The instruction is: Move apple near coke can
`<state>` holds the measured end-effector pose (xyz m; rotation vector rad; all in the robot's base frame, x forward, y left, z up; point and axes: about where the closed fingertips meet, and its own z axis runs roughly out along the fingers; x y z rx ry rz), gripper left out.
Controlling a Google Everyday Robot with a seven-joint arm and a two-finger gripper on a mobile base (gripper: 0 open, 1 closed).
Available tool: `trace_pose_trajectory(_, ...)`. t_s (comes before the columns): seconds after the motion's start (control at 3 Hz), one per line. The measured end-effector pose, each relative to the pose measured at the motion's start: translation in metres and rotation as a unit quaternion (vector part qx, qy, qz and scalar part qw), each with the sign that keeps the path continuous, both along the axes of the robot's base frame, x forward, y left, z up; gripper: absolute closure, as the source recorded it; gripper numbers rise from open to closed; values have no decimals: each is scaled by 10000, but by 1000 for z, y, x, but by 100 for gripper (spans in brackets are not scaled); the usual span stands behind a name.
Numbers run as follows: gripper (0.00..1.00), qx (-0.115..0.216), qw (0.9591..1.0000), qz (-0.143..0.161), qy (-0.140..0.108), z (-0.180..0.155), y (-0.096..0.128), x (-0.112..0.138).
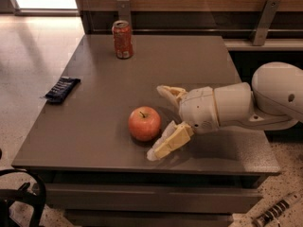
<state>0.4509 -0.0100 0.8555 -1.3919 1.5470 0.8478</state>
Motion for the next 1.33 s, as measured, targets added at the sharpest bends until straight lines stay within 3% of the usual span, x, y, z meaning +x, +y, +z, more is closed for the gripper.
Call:
trace_pose_trajectory(0.33,15,7,9996,233,-149,-2,23,-3)
trace_pose_trajectory(0.67,40,10,9989,389,-250,-3,38,-5)
trace_pose_trajectory(1.33,99,3,9983,500,-312,-3,49,-8)
